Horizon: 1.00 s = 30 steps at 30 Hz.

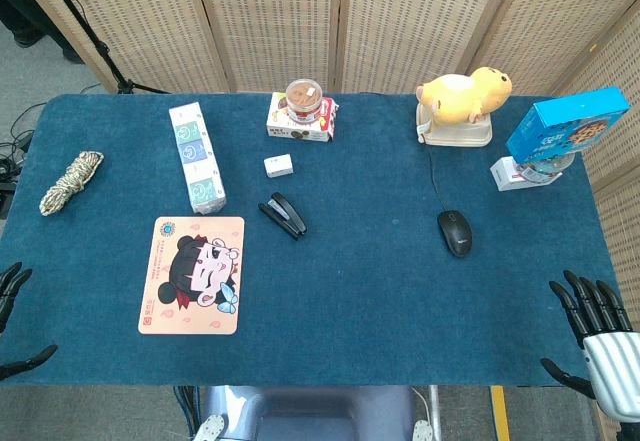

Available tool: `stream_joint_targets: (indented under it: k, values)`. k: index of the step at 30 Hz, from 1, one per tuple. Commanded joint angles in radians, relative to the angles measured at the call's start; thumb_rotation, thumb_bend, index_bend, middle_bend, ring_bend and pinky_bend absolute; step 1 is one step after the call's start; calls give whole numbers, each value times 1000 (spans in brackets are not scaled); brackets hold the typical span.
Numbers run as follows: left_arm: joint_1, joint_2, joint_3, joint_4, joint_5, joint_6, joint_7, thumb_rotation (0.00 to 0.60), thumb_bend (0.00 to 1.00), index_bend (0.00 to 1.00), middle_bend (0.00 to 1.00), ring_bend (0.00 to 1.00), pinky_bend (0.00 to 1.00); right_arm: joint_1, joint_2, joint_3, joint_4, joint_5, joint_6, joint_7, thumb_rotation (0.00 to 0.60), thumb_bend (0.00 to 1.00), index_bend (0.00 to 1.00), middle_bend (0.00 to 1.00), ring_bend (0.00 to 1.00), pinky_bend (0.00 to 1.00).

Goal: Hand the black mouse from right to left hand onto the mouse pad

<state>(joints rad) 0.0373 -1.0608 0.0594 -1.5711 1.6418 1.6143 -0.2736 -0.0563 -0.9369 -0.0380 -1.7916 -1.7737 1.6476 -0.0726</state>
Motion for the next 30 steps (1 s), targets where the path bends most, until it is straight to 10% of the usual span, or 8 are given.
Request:
stream_joint_targets:
  k: [1, 16, 30]
  values:
    - [-1, -2, 0, -1, -2, -4, 4, 600, 51, 0, 0, 0, 0, 2, 0, 1, 1, 3, -3, 1, 600, 0, 0, 0, 0, 0]
    - [-6, -7, -5, -14, -11, -15, 23, 600, 51, 0, 0, 0, 0, 89, -72, 47, 40, 64, -126, 5, 600, 0, 0, 0, 0, 0]
    - [-65, 7, -41, -104, -70, -109, 118, 600, 51, 0, 0, 0, 0, 351, -303, 238, 51, 444, -463, -191, 600, 0, 0, 0, 0, 0]
